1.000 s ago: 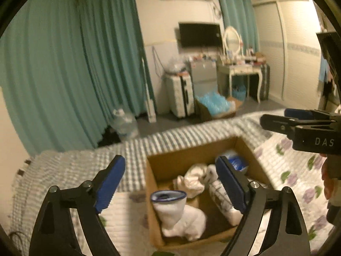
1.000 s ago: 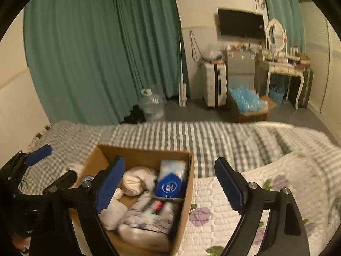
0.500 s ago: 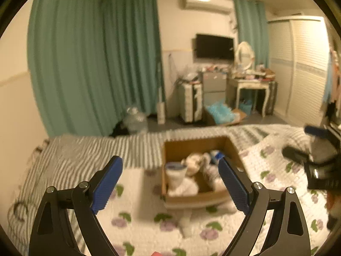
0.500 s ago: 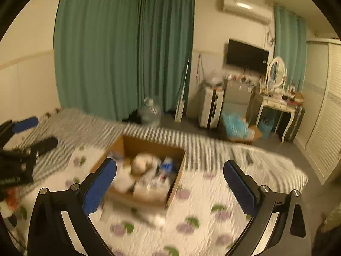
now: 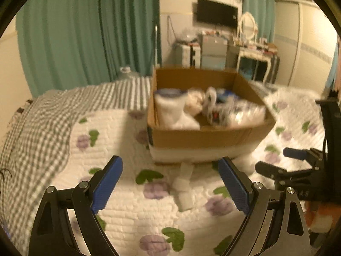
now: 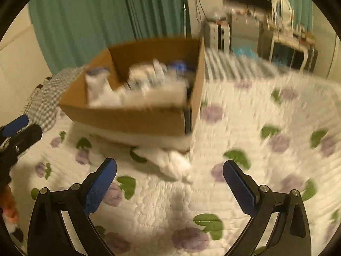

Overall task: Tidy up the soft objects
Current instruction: 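Grasp the white foam piece with the left tool while the right grasps the white cloth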

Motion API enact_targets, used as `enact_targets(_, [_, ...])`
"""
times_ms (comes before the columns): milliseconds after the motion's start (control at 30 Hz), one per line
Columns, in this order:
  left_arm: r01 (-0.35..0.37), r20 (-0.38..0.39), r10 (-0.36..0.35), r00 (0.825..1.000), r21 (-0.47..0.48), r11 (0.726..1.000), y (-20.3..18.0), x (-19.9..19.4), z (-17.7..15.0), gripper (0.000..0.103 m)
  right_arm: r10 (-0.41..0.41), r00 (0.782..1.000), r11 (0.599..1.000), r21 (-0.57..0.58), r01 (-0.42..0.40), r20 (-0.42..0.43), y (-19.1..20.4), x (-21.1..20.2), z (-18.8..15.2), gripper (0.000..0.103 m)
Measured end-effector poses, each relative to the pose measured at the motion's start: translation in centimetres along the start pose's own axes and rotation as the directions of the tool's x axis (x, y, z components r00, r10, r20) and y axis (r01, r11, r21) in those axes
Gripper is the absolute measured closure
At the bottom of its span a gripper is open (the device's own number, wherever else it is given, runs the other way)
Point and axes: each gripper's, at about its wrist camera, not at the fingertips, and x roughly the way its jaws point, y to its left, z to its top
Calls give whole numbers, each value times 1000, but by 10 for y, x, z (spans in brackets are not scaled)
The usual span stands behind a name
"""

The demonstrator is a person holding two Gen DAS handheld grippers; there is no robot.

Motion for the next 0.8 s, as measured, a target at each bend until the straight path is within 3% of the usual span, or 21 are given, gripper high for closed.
enact_targets(200, [16,-97,-18,995,-23,1000,2,42,-27,10,10,997,999,35,-8,-70,0,39,-5,8])
enact_targets(467, [34,-150,-36,988,-18,999,4,71,-42,11,-27,993,998,45,33,-115,7,73,-2,25])
enact_targets(567, [49,-162,-52,985,-22,999,2,76,-44,11,-65,993,997,36,69,-102,7,75,-1,41])
enact_targets(633, [51,-166,-52,985,-14,999,-1,78,-47,12,-82,992,996,38,85,-93,6,74,-1,59])
enact_targets(800, [64,-179,-62,982,3,998,-7,80,-51,12,-61,996,995,81,66,-65,-2,63,-4,64])
